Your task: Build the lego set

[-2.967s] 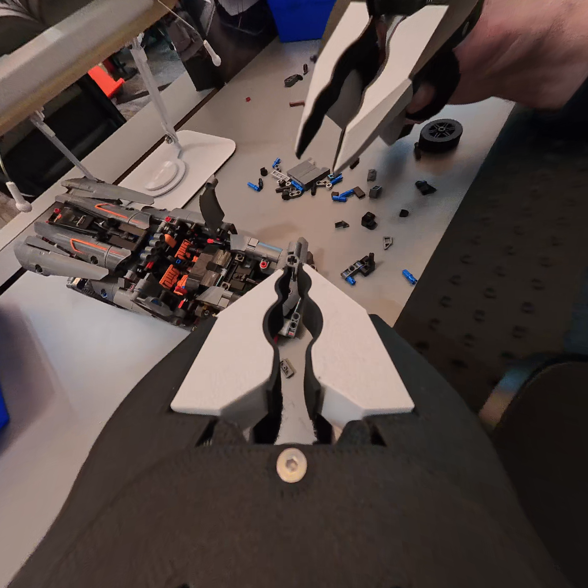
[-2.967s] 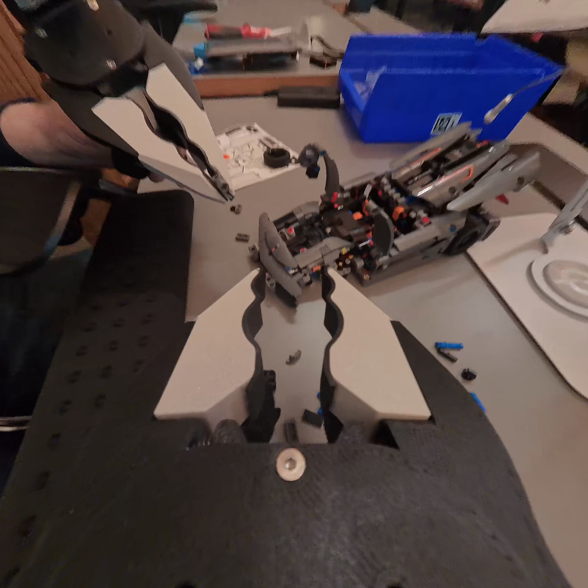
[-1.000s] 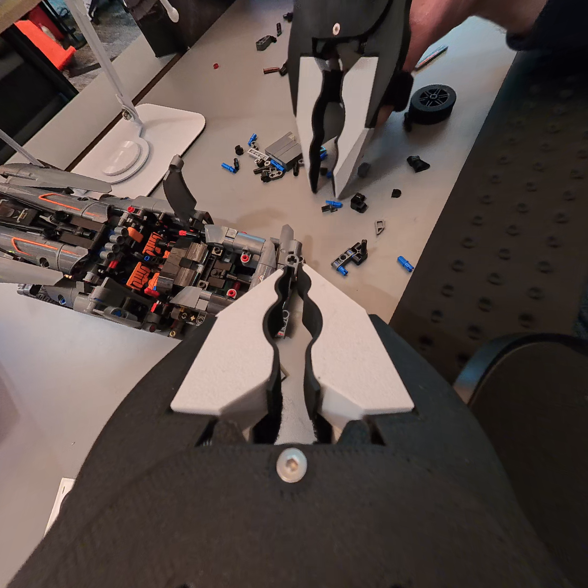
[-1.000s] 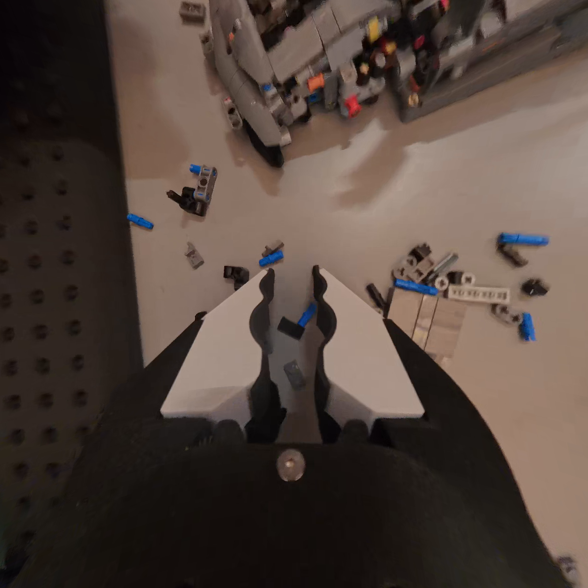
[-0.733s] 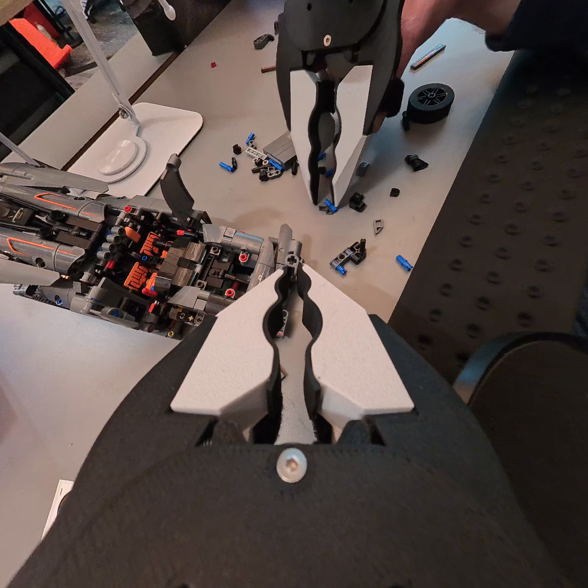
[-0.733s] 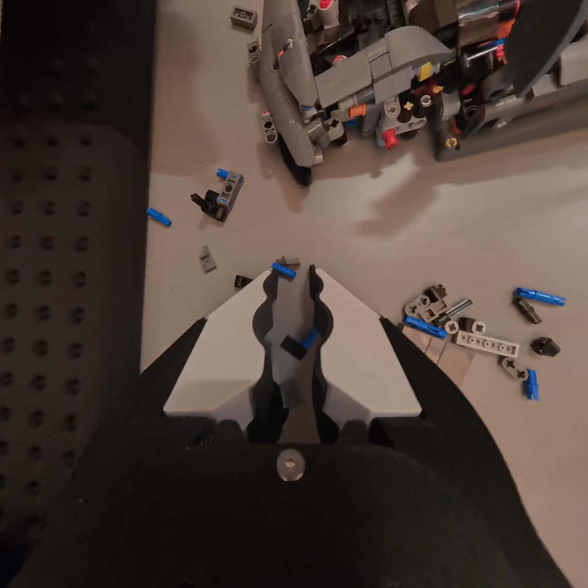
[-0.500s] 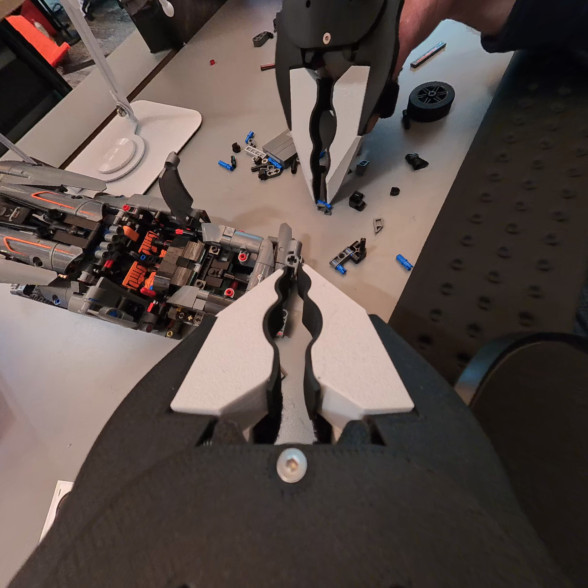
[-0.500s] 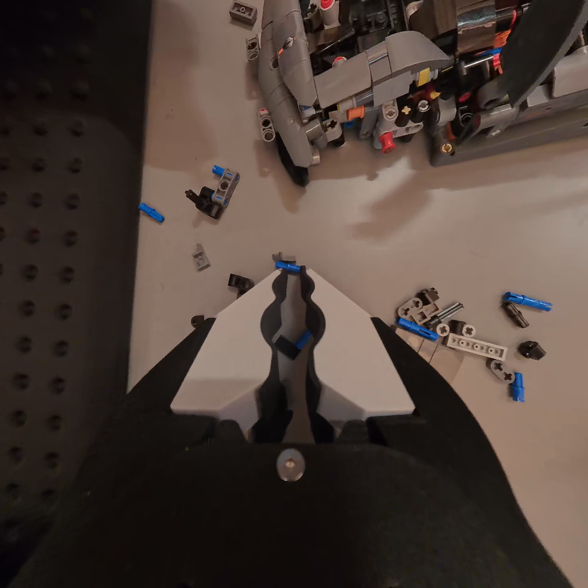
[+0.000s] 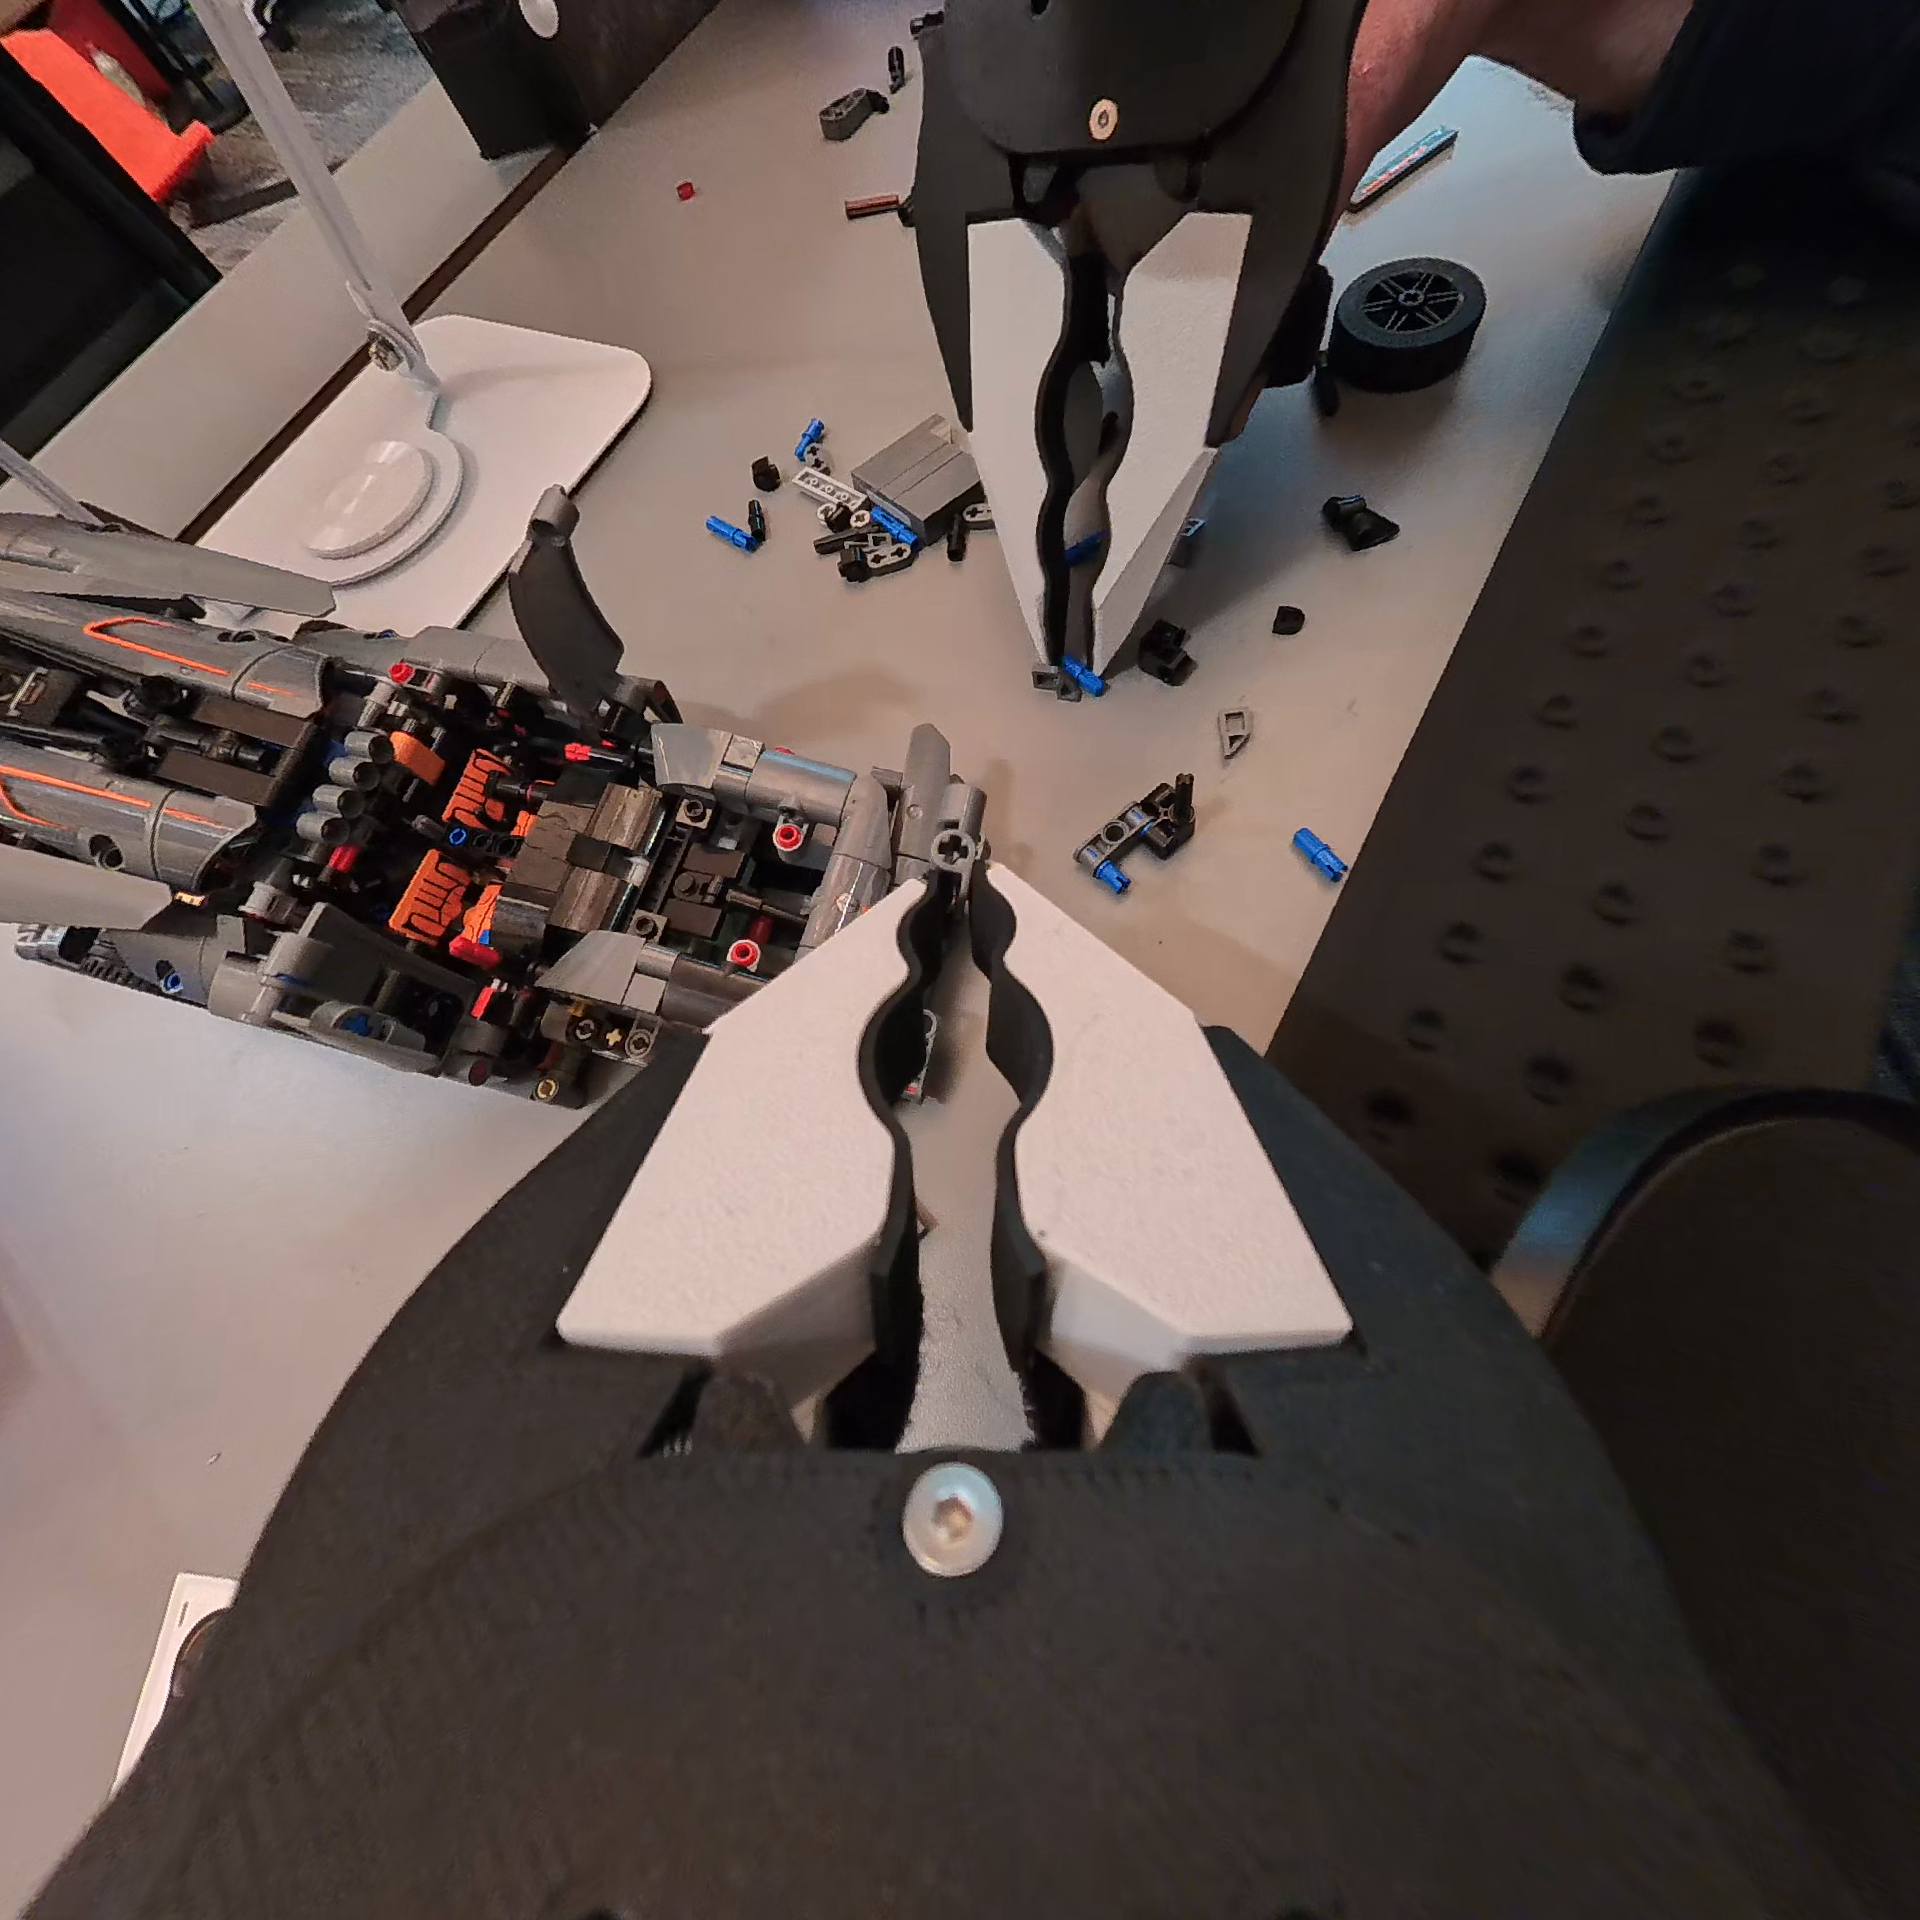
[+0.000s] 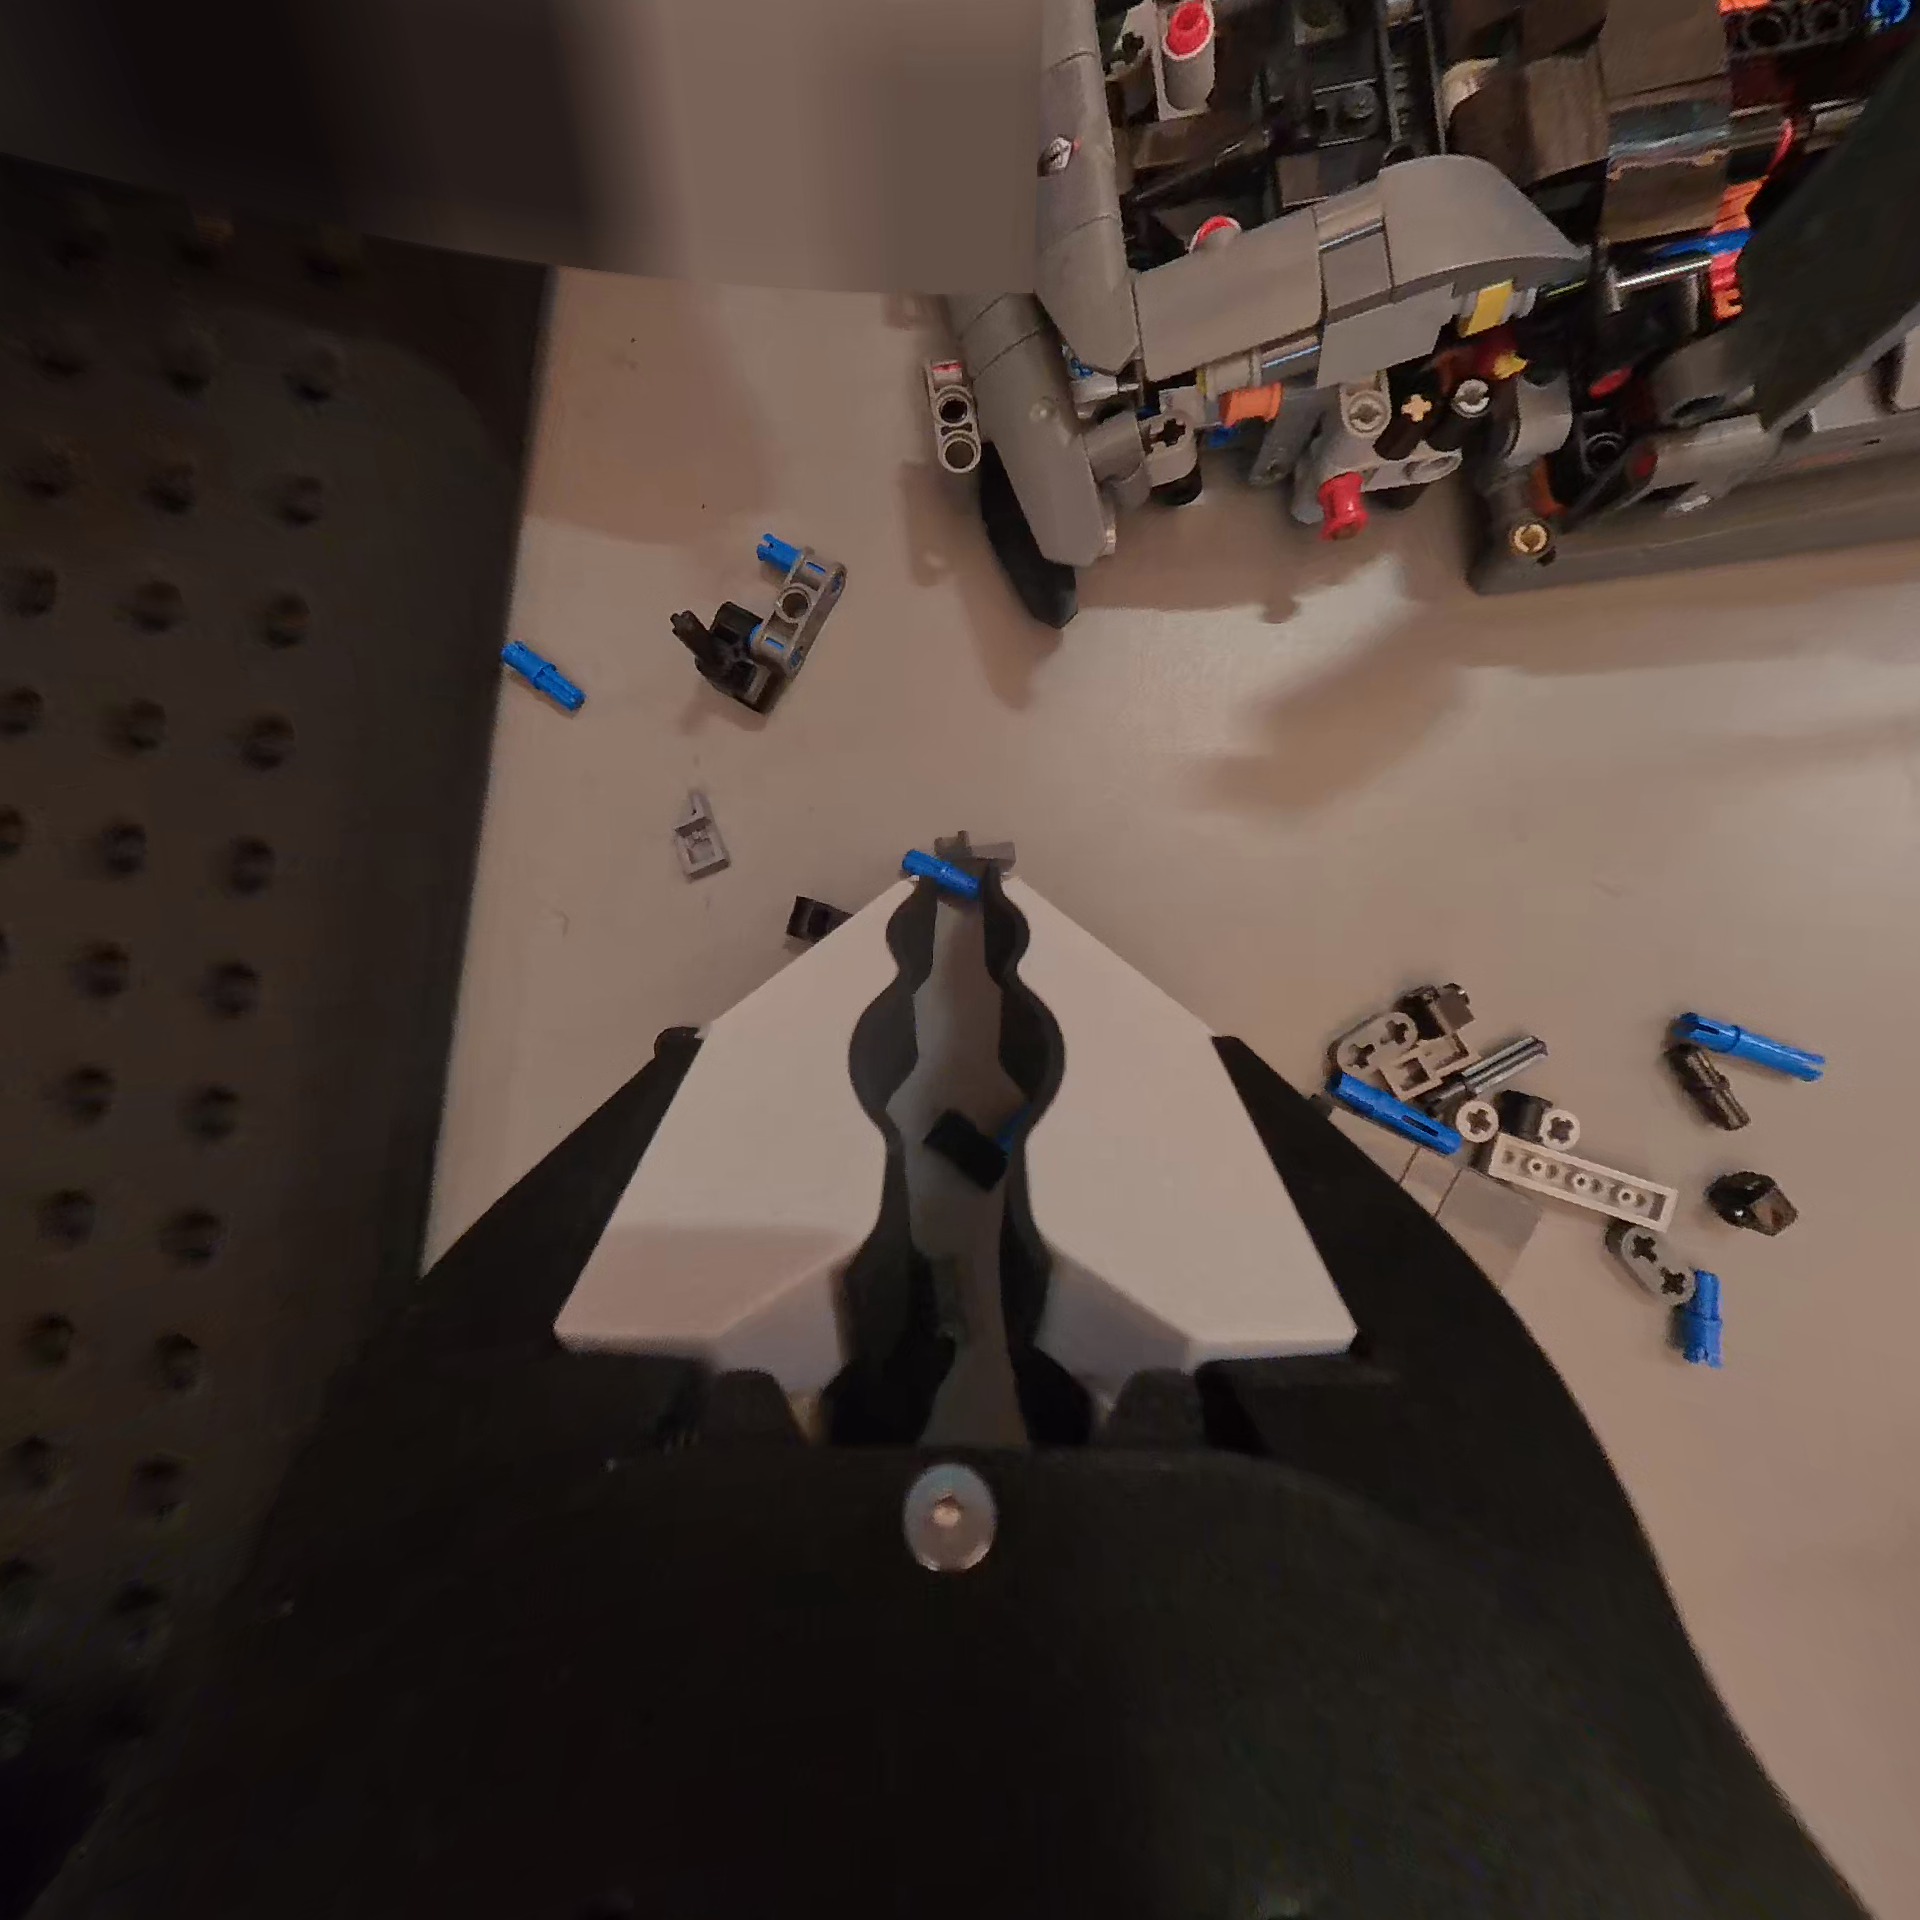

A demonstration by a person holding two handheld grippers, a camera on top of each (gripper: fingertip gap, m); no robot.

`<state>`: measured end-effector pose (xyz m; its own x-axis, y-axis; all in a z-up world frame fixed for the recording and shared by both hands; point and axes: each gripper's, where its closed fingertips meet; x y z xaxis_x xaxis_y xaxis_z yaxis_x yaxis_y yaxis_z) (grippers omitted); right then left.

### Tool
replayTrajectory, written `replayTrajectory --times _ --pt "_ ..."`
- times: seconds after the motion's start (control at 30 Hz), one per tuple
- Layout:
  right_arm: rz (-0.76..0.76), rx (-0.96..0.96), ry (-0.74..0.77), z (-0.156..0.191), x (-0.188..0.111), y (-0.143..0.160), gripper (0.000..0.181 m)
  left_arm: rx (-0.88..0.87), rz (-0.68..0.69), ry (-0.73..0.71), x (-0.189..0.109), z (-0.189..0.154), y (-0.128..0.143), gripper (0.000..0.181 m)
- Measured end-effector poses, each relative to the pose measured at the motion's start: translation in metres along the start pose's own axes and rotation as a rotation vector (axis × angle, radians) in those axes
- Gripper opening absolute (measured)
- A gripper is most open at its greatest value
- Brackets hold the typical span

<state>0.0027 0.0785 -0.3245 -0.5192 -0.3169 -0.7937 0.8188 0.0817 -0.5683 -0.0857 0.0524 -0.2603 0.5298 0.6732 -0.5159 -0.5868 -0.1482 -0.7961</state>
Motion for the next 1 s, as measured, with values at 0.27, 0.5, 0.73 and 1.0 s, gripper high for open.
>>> replayTrajectory --times 0.27,0.5,0.73,1.0 --pt "-0.006 -0.007 0.002 0.002 0.001 -0.001 0.006 -0.001 0.004 0.005 0.001 -0.001 0.001 0.001" --pt "-0.007 -0.009 0.000 0.004 0.000 0.000 0.006 -0.003 0.005 0.005 0.001 0.000 0.001 0.001" --pt "-0.018 -0.035 0.043 0.003 -0.010 -0.005 0.003 -0.004 0.011 0.018 0.003 -0.002 0.001 0.001" --pt "-0.112 -0.213 0.154 0.019 -0.034 -0.055 0.002 0.072 0.095 0.077 0.016 -0.006 0.001 0.001"
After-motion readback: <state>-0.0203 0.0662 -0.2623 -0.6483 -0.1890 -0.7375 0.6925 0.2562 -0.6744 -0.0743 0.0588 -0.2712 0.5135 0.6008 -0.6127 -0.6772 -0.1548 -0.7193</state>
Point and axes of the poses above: each gripper's, where its closed fingertips meet, x out along the fingers, y out of its underside, z = x × y across the jaws, and after that the axes turned 12 degrees about -y, right-handed
